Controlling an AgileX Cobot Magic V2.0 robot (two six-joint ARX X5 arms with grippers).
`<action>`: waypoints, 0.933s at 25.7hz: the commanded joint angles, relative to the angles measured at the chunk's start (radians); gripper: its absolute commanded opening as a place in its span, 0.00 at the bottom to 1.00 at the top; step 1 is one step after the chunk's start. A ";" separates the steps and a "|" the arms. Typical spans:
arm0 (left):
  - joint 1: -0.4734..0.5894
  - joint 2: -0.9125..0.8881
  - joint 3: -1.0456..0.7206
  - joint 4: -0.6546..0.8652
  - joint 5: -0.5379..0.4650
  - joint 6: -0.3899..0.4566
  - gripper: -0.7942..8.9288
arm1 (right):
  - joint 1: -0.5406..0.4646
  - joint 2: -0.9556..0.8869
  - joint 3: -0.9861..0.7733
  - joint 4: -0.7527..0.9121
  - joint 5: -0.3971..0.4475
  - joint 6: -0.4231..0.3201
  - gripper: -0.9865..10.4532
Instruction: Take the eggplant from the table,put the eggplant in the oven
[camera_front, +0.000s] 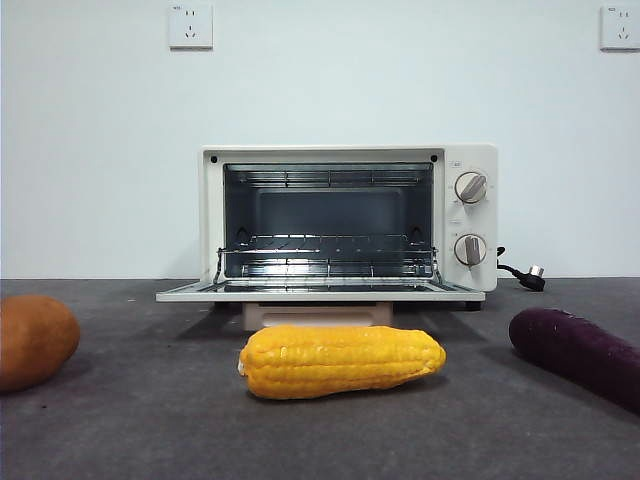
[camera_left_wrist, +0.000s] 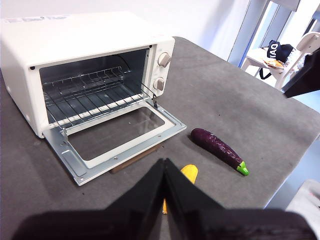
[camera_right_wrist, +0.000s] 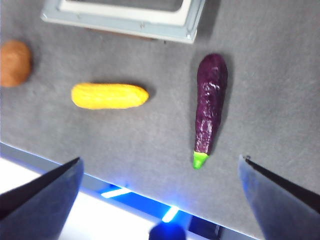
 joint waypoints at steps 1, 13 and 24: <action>0.000 -0.003 -0.010 -0.002 0.008 0.009 0.08 | 0.032 0.043 -0.028 0.010 0.045 0.002 0.55; -0.023 -0.003 -0.010 -0.020 0.008 0.024 0.08 | 0.156 0.132 -0.321 0.292 0.109 0.130 0.55; -0.072 -0.003 -0.010 -0.034 0.007 0.043 0.08 | 0.168 0.239 -0.481 0.500 0.152 0.196 0.55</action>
